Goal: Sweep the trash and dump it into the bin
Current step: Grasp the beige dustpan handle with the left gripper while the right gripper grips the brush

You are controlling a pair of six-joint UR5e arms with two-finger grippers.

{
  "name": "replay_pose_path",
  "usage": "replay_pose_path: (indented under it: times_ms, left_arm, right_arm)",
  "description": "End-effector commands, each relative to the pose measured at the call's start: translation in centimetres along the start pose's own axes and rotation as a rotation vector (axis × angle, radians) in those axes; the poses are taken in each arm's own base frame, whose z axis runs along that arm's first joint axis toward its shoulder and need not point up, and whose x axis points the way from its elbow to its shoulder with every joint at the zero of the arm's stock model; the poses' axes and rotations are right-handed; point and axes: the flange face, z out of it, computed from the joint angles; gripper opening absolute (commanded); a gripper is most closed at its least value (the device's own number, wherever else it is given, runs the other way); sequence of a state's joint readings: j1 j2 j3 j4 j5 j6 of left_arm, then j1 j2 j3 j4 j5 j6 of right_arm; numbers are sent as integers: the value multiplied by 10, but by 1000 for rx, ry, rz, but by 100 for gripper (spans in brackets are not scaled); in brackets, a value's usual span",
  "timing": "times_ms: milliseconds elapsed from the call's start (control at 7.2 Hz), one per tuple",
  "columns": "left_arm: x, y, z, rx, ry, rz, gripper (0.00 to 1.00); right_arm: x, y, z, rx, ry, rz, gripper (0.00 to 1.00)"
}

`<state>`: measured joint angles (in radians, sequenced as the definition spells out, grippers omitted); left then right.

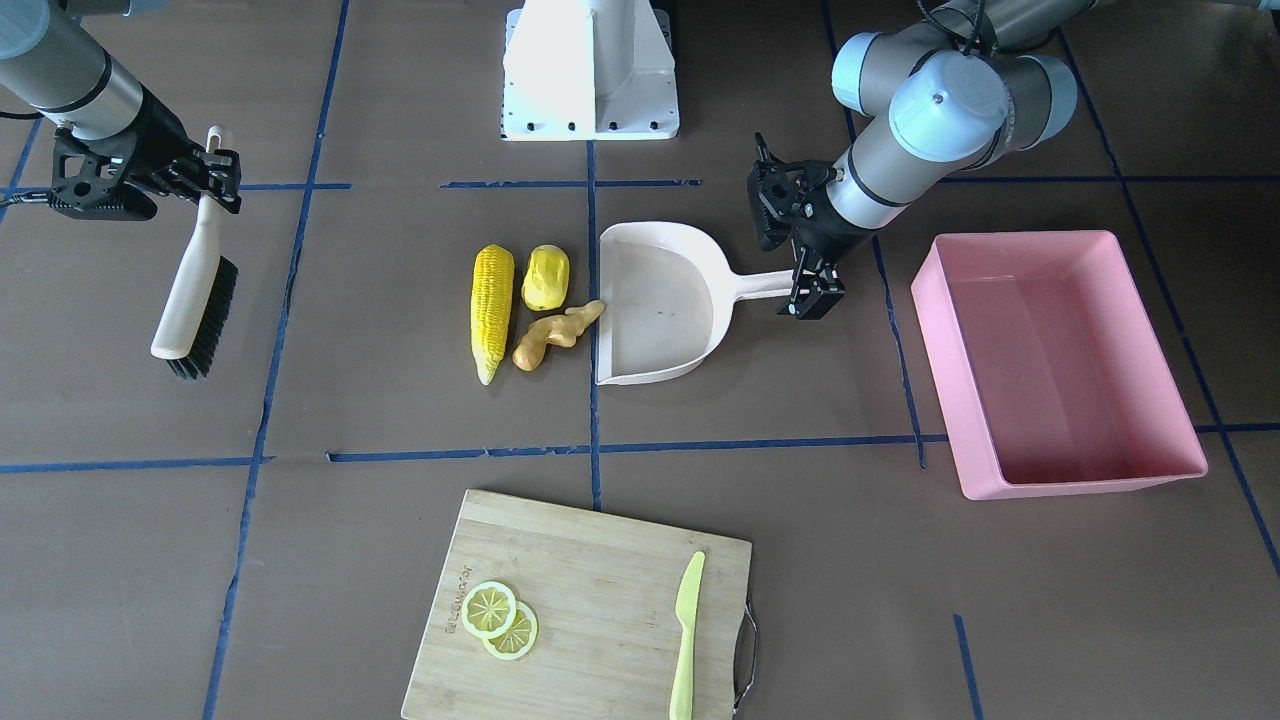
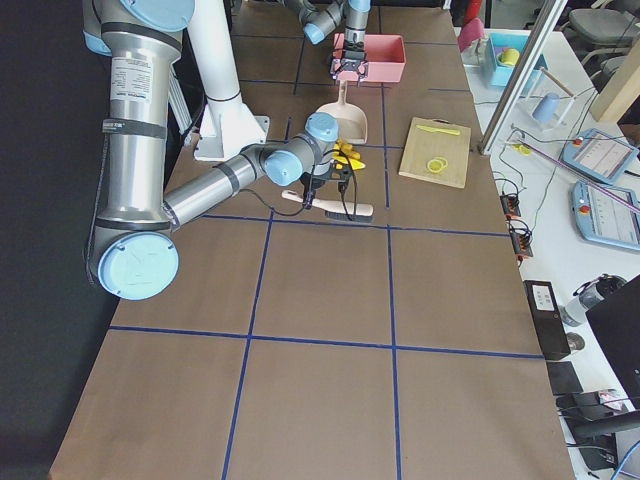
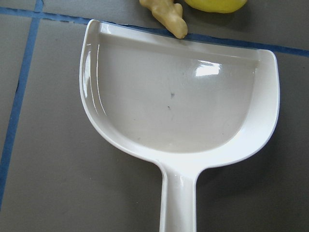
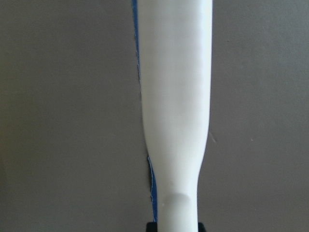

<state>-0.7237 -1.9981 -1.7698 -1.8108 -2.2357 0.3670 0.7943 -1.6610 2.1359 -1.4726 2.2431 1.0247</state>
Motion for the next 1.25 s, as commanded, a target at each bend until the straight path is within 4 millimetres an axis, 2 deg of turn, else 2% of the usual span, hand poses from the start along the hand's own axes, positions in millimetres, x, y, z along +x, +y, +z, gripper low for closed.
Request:
replay_pose_path:
  times_ms: [0,139,833,1111]
  left_arm:
    - [-2,3,18,-34,-26,1,100]
    - [1,3,31,-56,-40,7,100]
    - [6,10,42,-75,-29,3,100]
    - [17,8,59,-101,-23,14,100]
  right_arm:
    - [0,-1,0,-1,1,3,0]
    - [0,-1,0,0,0,2,0]
    - [1,-2,-4,3,-7,6,0]
    - [-2,-1,-7,-5,-18,3,0]
